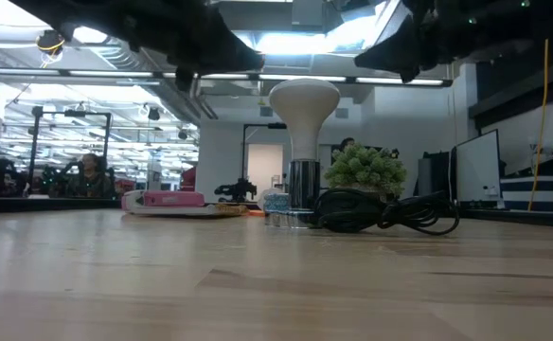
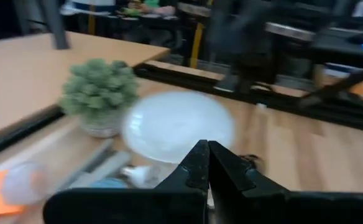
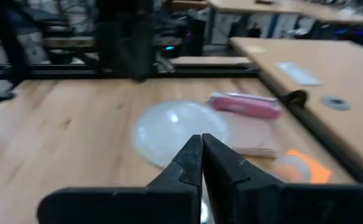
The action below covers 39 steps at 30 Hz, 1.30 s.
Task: Screw lightbulb
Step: Insert the lightbulb into the silver lamp socket
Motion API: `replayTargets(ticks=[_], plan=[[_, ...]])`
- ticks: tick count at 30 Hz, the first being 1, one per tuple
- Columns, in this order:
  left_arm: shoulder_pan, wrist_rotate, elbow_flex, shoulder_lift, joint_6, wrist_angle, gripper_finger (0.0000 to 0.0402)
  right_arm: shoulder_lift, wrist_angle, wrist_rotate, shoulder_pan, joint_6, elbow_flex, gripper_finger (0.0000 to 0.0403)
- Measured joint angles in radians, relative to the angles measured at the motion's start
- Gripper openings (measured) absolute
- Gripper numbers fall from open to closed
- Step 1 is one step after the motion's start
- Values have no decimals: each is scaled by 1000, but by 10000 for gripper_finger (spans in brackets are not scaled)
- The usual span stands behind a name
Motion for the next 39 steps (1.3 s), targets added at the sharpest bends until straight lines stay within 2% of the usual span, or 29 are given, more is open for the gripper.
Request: replayTargets(ticks=[7, 14, 23, 33, 39], plan=[[-17, 70, 0, 50, -48, 33, 0, 73, 81, 60, 0, -66, 0, 16], [-11, 71, 0, 120, -46, 111, 0, 197, 172, 64, 0, -66, 0, 16], [54, 69, 0, 130, -54, 126, 0, 229, 188, 82, 0, -46, 0, 16], [74, 63, 0, 129, -52, 108, 0, 226, 171, 13, -1, 29, 0, 16], [75, 6, 0, 128, -48, 95, 0, 224, 167, -93, 0, 85, 0, 16]])
